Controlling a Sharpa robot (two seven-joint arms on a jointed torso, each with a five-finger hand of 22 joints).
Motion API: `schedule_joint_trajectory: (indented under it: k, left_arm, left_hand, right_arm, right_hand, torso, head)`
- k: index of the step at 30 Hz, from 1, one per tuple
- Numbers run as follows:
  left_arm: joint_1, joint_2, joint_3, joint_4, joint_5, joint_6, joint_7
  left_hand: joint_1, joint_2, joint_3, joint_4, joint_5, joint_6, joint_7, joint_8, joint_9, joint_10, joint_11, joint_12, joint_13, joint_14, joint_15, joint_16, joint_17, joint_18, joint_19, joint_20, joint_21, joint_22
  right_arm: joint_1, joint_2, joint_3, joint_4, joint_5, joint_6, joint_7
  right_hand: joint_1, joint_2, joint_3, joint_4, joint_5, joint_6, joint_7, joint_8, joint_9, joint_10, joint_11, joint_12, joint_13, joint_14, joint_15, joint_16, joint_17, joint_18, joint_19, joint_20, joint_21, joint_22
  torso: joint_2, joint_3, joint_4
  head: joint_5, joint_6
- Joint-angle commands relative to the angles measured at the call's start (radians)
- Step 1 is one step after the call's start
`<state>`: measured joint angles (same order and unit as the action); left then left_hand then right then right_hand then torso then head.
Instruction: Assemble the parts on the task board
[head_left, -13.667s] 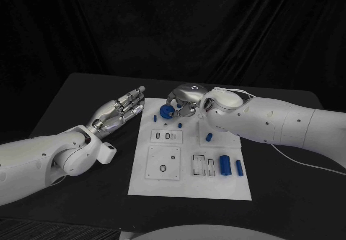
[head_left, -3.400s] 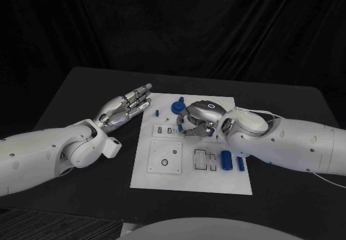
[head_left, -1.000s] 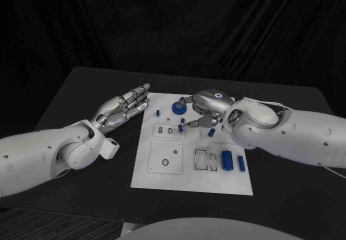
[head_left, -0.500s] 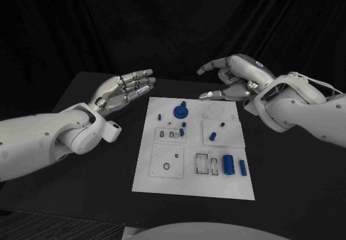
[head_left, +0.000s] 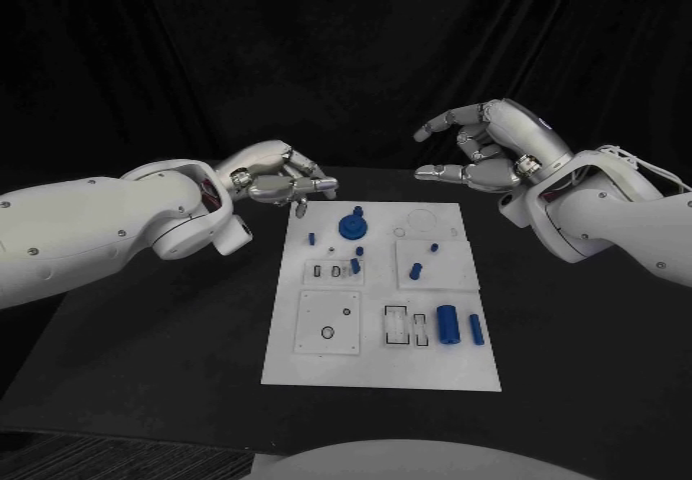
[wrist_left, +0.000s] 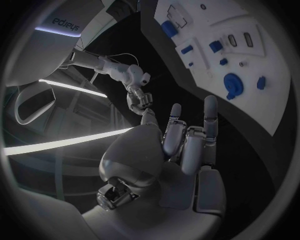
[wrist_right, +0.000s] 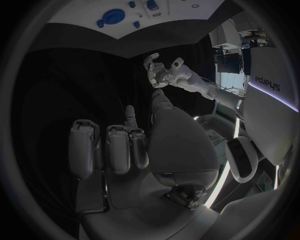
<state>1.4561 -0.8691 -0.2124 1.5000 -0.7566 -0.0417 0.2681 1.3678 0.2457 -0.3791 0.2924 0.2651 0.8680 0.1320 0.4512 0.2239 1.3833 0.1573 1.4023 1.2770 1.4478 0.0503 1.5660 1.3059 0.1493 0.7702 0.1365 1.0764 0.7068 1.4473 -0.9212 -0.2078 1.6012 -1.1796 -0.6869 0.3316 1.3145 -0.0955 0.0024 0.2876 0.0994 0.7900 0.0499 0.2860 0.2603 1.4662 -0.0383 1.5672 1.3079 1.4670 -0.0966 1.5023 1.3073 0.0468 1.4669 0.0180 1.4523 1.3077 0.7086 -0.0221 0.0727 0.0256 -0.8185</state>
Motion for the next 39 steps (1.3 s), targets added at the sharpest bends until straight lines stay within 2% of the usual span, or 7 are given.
schedule_joint_trajectory:
  k: [1,9,10,13,18,20,39]
  left_arm:
    - [0.005,0.024,0.001,-0.009,-0.086,0.18,-0.186]
    - [0.006,0.113,0.001,-0.058,-0.095,0.308,-0.286]
    - [0.006,0.122,0.001,-0.063,-0.095,0.319,-0.296]
    - [0.005,0.142,0.001,-0.071,-0.096,0.34,-0.313]
    - [0.004,0.166,0.001,-0.075,-0.096,0.333,-0.346]
    - [0.003,0.175,0.001,-0.074,-0.096,0.323,-0.39]
    - [-0.015,0.242,0.0,-0.153,-0.097,0.4,-0.749]
  left_hand:
    - [0.007,0.006,0.002,0.002,0.018,-0.05,-0.018,0.136,0.11,0.187,-0.101,0.169,0.294,0.123,-0.03,0.005,0.265,0.025,0.018,-0.01,0.079,0.07]
    - [0.006,0.028,0.0,-0.002,-0.016,-0.238,0.016,0.146,0.169,0.037,-0.07,0.123,0.181,-0.173,0.005,-0.035,0.008,0.007,-0.134,0.01,-0.043,0.06]
    - [0.008,0.029,0.004,-0.004,-0.023,-0.284,0.025,0.116,0.156,-0.462,-0.045,-0.1,-0.158,-0.705,0.033,-0.221,-0.391,-0.009,-0.199,0.024,-0.118,0.042]
    - [0.017,0.032,0.017,-0.004,-0.06,-0.295,0.027,0.1,0.148,-0.638,-0.038,-0.2,-0.274,-0.858,0.041,-0.308,-0.495,-0.008,-0.195,0.032,-0.146,0.036]
    - [0.007,0.033,0.04,-0.002,-0.081,-0.238,0.023,0.129,0.158,-0.151,-0.067,0.027,0.009,-0.353,0.009,-0.119,-0.188,0.025,-0.043,0.027,-0.058,0.087]
    - [-0.02,0.016,0.039,-0.006,-0.092,-0.179,-0.008,0.23,0.225,0.187,-0.103,0.169,0.294,0.109,-0.035,0.003,0.249,-0.052,0.422,-0.006,0.266,0.487]
    - [-0.151,0.006,0.052,-0.014,-0.147,-0.116,-0.061,0.321,0.447,0.187,-0.151,0.169,0.294,0.123,-0.086,0.005,0.265,-0.097,0.622,-0.058,0.398,0.694]
  right_arm:
    - [-0.021,-0.011,0.0,0.002,-0.12,-0.097,0.014]
    - [-0.088,-0.048,0.0,-0.002,-0.174,-0.144,-0.02]
    - [-0.096,-0.053,0.0,-0.002,-0.176,-0.144,-0.025]
    - [-0.112,-0.061,0.0,-0.003,-0.18,-0.145,-0.036]
    - [-0.129,-0.07,0.0,-0.004,-0.182,-0.147,-0.053]
    - [-0.133,-0.072,0.0,-0.005,-0.182,-0.145,-0.058]
    - [-0.141,-0.076,0.0,-0.008,-0.177,-0.121,-0.088]
  right_hand:
    - [0.02,0.007,0.008,-0.002,0.022,-0.008,-0.001,0.011,-0.003,0.105,-0.003,0.004,0.263,0.077,-0.005,0.006,0.115,-0.018,0.06,-0.008,0.006,0.225]
    - [0.043,0.025,0.012,-0.005,0.072,-0.013,0.001,0.027,-0.007,0.105,-0.003,0.004,0.263,0.077,-0.005,0.006,0.114,-0.017,0.059,-0.009,0.006,0.225]
    - [0.043,0.028,0.012,-0.005,0.074,-0.014,0.002,0.028,-0.007,0.105,-0.002,0.004,0.263,0.077,-0.005,0.006,0.112,-0.017,0.059,-0.009,0.005,0.224]
    - [0.042,0.031,0.011,-0.004,0.076,-0.014,0.003,0.03,-0.007,0.105,-0.001,0.004,0.263,0.077,-0.004,0.005,0.111,-0.017,0.059,-0.008,0.004,0.224]
    - [0.044,0.039,0.012,-0.004,0.083,-0.015,0.006,0.033,-0.009,0.105,0.001,0.004,0.263,0.076,-0.003,0.005,0.11,-0.017,0.059,-0.007,0.003,0.224]
    - [0.046,0.043,0.012,-0.006,0.089,-0.015,0.007,0.036,-0.009,0.105,0.002,0.004,0.263,0.076,-0.002,0.004,0.109,-0.017,0.058,-0.007,0.003,0.224]
    - [0.045,0.06,0.005,-0.007,0.126,-0.012,0.016,0.048,-0.014,0.105,0.009,0.004,0.263,0.074,0.004,0.001,0.1,-0.016,0.056,-0.002,-0.001,0.222]
  torso:
    - [-0.019,0.0164,-0.0136]
    - [-0.048,0.041,-0.0401]
    - [-0.05,0.0426,-0.0419]
    - [-0.058,0.049,-0.0499]
    - [-0.076,0.0583,-0.0537]
    - [-0.079,0.0606,-0.0557]
    - [-0.086,0.0662,-0.0592]
  head:
    - [0.003,-0.013]
    - [0.015,-0.042]
    - [0.015,-0.045]
    - [0.016,-0.054]
    - [0.023,-0.054]
    - [0.03,-0.054]
    - [0.032,-0.054]
